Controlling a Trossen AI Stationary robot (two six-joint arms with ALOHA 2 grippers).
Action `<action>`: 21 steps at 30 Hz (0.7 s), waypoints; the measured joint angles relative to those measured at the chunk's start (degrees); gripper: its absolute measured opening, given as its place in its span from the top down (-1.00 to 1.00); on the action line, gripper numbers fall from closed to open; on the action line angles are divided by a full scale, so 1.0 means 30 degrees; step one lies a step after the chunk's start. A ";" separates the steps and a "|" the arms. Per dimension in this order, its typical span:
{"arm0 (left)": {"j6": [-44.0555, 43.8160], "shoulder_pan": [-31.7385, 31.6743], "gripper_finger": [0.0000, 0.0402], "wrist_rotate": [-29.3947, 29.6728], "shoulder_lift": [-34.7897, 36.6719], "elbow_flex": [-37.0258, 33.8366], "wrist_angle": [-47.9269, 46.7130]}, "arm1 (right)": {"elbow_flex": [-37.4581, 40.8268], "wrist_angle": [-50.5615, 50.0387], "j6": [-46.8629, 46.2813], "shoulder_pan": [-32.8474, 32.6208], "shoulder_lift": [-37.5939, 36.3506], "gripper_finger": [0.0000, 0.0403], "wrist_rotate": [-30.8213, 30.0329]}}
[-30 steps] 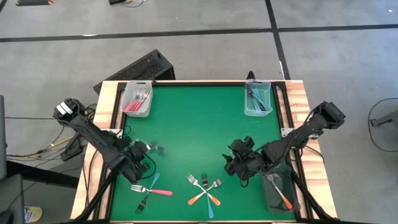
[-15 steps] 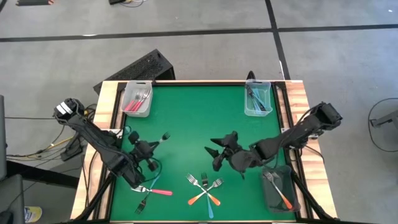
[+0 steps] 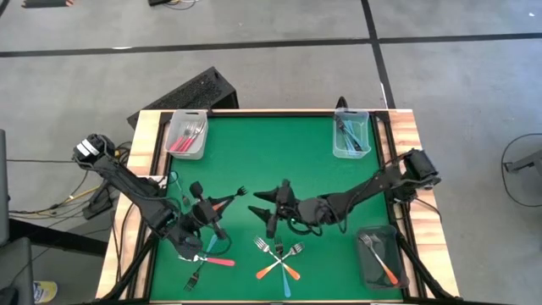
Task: Sort silverware by color (type)
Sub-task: Put the orange fork into the black bin
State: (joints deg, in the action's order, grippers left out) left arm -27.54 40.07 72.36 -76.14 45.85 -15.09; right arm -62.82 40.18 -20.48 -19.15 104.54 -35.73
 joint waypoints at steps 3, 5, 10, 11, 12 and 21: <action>0.1883 -0.0043 1.00 -0.0118 0.0000 0.0005 0.1092 | -0.0302 0.0400 0.0443 0.0212 0.0063 -0.27 0.0142; 0.2515 -0.0123 1.00 -0.0499 0.0000 0.0005 0.1227 | -0.0307 0.0775 0.0654 0.0345 0.0059 -0.27 0.0388; 0.2830 -0.0285 1.00 -0.1723 0.0000 -0.0002 0.1245 | -0.0300 0.0694 0.0997 0.0451 0.0030 -0.27 0.0464; 0.2835 -0.0328 1.00 -0.1967 0.0000 -0.0001 0.1311 | -0.0300 0.0680 0.0998 0.0499 0.0027 -0.26 0.0455; 0.2945 -0.0342 1.00 -0.2236 0.0000 -0.0002 0.1377 | -0.0300 0.0657 0.0993 0.0555 0.0027 -0.24 0.0460; 0.3872 -0.0726 0.97 -0.4027 0.0000 -0.0002 0.2528 | -0.0293 -0.0164 0.1563 0.0669 0.0027 0.67 0.0279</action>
State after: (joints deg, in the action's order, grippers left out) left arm -15.92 37.90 60.28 -76.14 45.85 -7.51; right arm -63.70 39.68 -15.79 -17.15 104.62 -34.89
